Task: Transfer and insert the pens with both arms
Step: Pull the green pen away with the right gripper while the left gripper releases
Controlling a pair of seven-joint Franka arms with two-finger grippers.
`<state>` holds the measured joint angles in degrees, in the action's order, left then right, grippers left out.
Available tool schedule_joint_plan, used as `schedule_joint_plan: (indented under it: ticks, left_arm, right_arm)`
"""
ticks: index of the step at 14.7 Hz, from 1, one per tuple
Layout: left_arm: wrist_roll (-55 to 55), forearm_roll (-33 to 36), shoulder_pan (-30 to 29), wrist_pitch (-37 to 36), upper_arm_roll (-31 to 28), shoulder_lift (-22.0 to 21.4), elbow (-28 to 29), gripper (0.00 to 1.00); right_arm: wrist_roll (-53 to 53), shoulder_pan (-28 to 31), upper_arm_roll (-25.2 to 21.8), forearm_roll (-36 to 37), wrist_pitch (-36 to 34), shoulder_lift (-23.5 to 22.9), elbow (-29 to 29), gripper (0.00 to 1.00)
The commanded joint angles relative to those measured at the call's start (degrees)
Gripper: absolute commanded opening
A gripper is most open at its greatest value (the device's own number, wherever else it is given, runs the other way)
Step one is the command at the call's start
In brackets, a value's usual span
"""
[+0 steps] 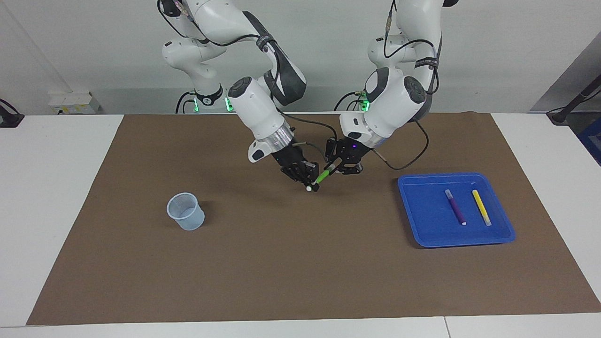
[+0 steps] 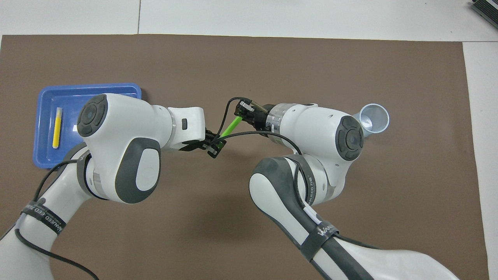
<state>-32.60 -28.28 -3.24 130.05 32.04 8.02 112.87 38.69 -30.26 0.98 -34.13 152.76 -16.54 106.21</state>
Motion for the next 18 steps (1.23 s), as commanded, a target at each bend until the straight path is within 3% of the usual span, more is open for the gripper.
schedule_joint_plan:
  ticks: [1, 5, 10, 14, 18]
  left_arm:
    - [1.4, -1.1, 0.5, -0.8, -0.4, -1.6, 0.9, 1.00]
    - [1.3, -1.1, 0.3, -1.1, -0.4, -1.9, 0.7, 1.00]
    - [1.1, -1.0, -2.8, -2.4, -0.8, -2.2, 0.5, 1.00]
    - [0.2, -0.2, -8.6, -1.6, -0.8, -1.9, 0.1, 1.00]
    - [-0.5, -0.2, -9.8, -1.7, -0.9, -1.9, -0.4, 1.00]
  right_arm:
    - [-0.5, 1.3, 0.5, -1.0, -1.1, 0.4, -0.7, 0.00]
    - [-0.6, 1.3, 0.3, -0.4, -1.7, 0.6, -0.7, 0.00]
    - [-5.1, 6.2, 0.2, 2.5, -7.5, 3.9, -0.4, 0.00]
    - [-10.1, 11.3, 0.2, 9.6, -11.7, 6.2, 0.6, 0.00]
    - [-15.4, 16.7, 0.2, 20.7, -11.9, 9.7, 4.5, 0.00]
